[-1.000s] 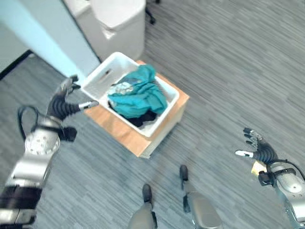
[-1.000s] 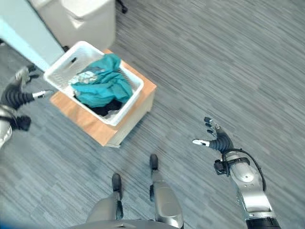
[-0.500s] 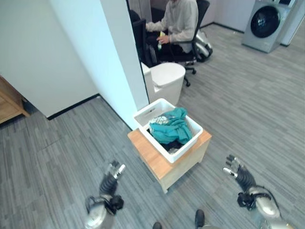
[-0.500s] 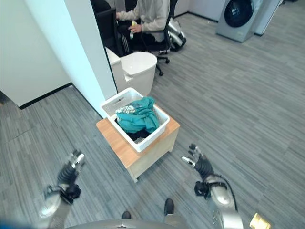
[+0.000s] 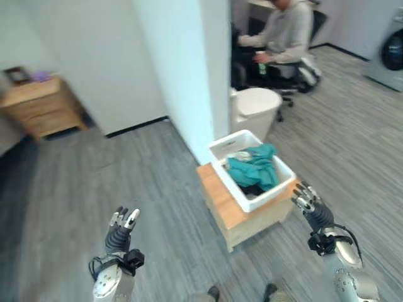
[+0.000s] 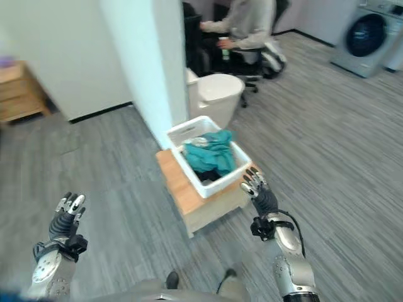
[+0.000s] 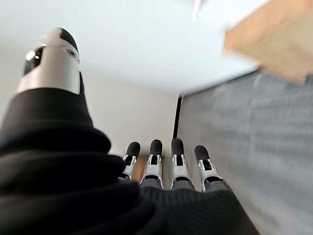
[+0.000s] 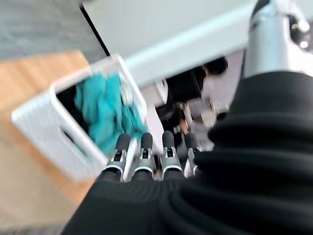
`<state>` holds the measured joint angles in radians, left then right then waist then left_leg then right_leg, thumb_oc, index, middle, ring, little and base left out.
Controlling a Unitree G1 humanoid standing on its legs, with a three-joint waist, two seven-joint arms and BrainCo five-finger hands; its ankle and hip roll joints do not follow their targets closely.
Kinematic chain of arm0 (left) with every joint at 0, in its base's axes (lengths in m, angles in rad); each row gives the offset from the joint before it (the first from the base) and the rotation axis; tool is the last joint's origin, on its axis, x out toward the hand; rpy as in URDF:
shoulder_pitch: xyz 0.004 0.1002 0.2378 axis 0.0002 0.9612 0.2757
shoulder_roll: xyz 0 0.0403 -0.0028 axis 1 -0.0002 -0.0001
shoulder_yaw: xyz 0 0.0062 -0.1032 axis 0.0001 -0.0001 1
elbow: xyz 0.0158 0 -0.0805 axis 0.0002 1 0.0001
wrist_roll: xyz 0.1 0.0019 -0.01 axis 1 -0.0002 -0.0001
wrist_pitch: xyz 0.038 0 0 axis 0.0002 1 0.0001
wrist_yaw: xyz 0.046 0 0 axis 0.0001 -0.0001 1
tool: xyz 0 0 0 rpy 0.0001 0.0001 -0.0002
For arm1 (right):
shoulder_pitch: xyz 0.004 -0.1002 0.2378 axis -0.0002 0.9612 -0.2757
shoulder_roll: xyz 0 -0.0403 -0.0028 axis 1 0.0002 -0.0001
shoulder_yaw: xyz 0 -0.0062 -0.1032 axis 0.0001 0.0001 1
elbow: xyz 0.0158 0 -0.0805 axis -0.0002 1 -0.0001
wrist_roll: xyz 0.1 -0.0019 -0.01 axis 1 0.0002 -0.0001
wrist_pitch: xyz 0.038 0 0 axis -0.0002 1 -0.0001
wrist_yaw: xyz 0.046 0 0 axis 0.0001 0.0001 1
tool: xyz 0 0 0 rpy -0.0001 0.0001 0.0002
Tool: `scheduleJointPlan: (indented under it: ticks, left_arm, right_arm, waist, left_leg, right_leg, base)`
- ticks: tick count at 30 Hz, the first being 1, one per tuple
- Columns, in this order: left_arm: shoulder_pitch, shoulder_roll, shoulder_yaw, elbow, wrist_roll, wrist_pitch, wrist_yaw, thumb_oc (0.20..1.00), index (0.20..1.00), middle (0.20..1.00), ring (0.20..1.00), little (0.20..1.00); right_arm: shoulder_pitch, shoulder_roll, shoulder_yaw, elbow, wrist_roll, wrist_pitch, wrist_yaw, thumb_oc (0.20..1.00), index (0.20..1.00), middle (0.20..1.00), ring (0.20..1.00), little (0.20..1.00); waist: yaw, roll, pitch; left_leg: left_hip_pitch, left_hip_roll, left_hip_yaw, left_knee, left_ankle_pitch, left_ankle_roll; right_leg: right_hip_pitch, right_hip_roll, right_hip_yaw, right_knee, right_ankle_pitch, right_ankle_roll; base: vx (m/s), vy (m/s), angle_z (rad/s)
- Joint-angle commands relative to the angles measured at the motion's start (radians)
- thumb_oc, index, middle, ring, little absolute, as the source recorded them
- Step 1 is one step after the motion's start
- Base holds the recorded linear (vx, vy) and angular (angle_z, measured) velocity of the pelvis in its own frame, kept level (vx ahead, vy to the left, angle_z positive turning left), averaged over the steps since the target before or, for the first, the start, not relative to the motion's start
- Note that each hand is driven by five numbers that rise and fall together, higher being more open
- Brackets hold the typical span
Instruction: Pick up bed clothes into laundry basket.
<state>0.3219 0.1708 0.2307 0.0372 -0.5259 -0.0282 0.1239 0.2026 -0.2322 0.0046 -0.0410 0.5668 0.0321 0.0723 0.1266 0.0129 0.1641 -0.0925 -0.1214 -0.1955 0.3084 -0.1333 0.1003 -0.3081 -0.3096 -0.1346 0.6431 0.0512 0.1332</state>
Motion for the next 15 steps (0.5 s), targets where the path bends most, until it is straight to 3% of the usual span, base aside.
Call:
scheduleJointPlan:
  ticks: [1,2,3,4,5,7,8,9,12,14,15]
  left_arm:
    - [0.01,0.109,0.051,-0.083,0.063,-0.061,0.017,1.0,1.0,1.0,1.0,1.0]
    - [0.013,0.108,0.045,-0.088,0.059,-0.061,0.016,1.0,1.0,1.0,1.0,1.0]
    - [-0.005,0.12,0.013,-0.081,0.041,-0.068,0.01,1.0,1.0,1.0,1.0,1.0]
    - [-0.006,0.119,0.013,-0.081,0.04,-0.069,0.01,1.0,1.0,1.0,1.0,1.0]
    - [-0.018,0.124,-0.007,-0.072,0.039,-0.072,0.0,1.0,1.0,1.0,1.0,1.0]
    - [-0.056,0.128,-0.049,-0.066,0.039,-0.07,-0.016,1.0,1.0,1.0,1.0,1.0]
    - [-0.056,0.115,-0.054,-0.069,0.043,-0.076,-0.024,1.0,1.0,1.0,1.0,1.0]
    - [-0.046,0.075,-0.057,-0.091,0.026,-0.085,-0.029,1.0,1.0,1.0,1.0,1.0]
    - [-0.037,0.053,-0.057,-0.084,-0.001,-0.084,-0.028,1.0,1.0,1.0,1.0,1.0]
    - [-0.038,0.04,-0.069,-0.038,-0.017,-0.076,-0.015,1.0,1.0,1.0,1.0,1.0]
    - [-0.035,0.056,-0.077,-0.004,-0.01,-0.061,-0.007,1.0,1.0,1.0,1.0,1.0]
  right_arm:
    - [-0.024,0.027,-0.012,-0.054,0.002,-0.049,0.014,1.0,1.0,1.0,1.0,1.0]
    - [-0.013,0.022,-0.008,-0.053,0.002,-0.044,0.015,1.0,1.0,1.0,1.0,1.0]
    - [0.016,-0.01,-0.007,-0.031,0.005,-0.03,0.028,1.0,1.0,1.0,1.0,1.0]
    - [0.016,-0.011,-0.008,-0.031,0.005,-0.03,0.028,1.0,1.0,1.0,1.0,1.0]
    - [0.041,-0.03,-0.016,-0.02,0.002,-0.025,0.046,1.0,1.0,1.0,1.0,1.0]
    - [0.104,-0.049,-0.054,-0.029,-0.021,-0.015,0.057,1.0,1.0,1.0,1.0,1.0]
    - [0.123,-0.065,-0.065,-0.044,-0.021,-0.007,0.066,1.0,1.0,1.0,1.0,1.0]
    - [0.116,-0.084,-0.079,-0.027,-0.016,-0.007,0.068,1.0,1.0,1.0,1.0,1.0]
    - [0.092,-0.115,-0.089,-0.019,-0.011,-0.014,0.064,1.0,1.0,1.0,1.0,1.0]
    - [0.068,-0.144,-0.102,-0.012,-0.004,-0.028,0.049,1.0,1.0,1.0,1.0,1.0]
    - [0.073,-0.137,-0.121,-0.017,-0.007,-0.04,0.022,1.0,1.0,1.0,1.0,1.0]
  waist:
    - [0.013,0.003,0.028]
    - [0.001,0.001,0.031]
    - [-0.052,-0.005,0.037]
    - [-0.054,-0.004,0.037]
    - [-0.078,-0.009,0.04]
    - [-0.097,-0.034,0.041]
    - [-0.102,-0.044,0.041]
    - [-0.096,-0.047,0.041]
    - [-0.093,-0.057,0.045]
    - [-0.09,-0.08,0.063]
    - [-0.101,-0.089,0.06]
  left_leg:
    - [0.189,0.089,-0.182,-0.382,0.105,-0.063]
    - [0.193,0.088,-0.216,-0.38,0.102,-0.075]
    - [0.172,0.064,-0.338,-0.359,0.102,-0.1]
    - [0.169,0.062,-0.339,-0.356,0.104,-0.1]
    - [0.145,0.044,-0.4,-0.326,0.105,-0.104]
    - [0.133,0.038,-0.43,-0.298,0.098,-0.137]
    - [0.123,0.054,-0.432,-0.293,0.093,-0.157]
    - [0.072,0.076,-0.448,-0.264,0.12,-0.186]
    - [-0.012,0.106,-0.415,-0.194,0.143,-0.201]
    - [-0.103,0.114,-0.256,-0.118,0.16,-0.157]
    - [-0.108,0.155,-0.027,-0.145,0.156,-0.144]
  right_leg:
    - [0.019,0.122,0.22,0.004,0.009,-0.043]
    - [0.029,0.146,0.273,-0.054,-0.018,-0.044]
    - [0.098,0.262,0.534,-0.281,-0.118,-0.02]
    - [0.1,0.259,0.534,-0.288,-0.112,-0.018]
    - [0.123,0.303,0.673,-0.345,-0.151,0.003]
    - [0.177,0.298,0.663,-0.377,-0.182,-0.003]
    - [0.214,0.264,0.554,-0.439,-0.186,-0.023]
    - [0.23,0.271,0.522,-0.447,-0.182,-0.04]
    - [0.24,0.286,0.478,-0.461,-0.187,-0.066]
    - [0.265,0.282,0.402,-0.489,-0.185,-0.091]
    - [0.292,0.268,0.269,-0.52,-0.181,-0.086]
  base:
    - [0.17,-0.233,0.73]
    - [0.28,-0.34,1.64]
    - [0.2,-0.208,2.08]
    - [0.17,-0.267,2.37]
    - [0.03,-0.201,2.29]
    - [0.04,-0.431,2.13]
    - [-0.09,-0.702,2.37]
    - [-0.1,-0.523,2.51]
    - [-0.1,-0.442,1.73]
    - [-0.24,-0.558,1.26]
    - [-0.35,-0.608,2.76]
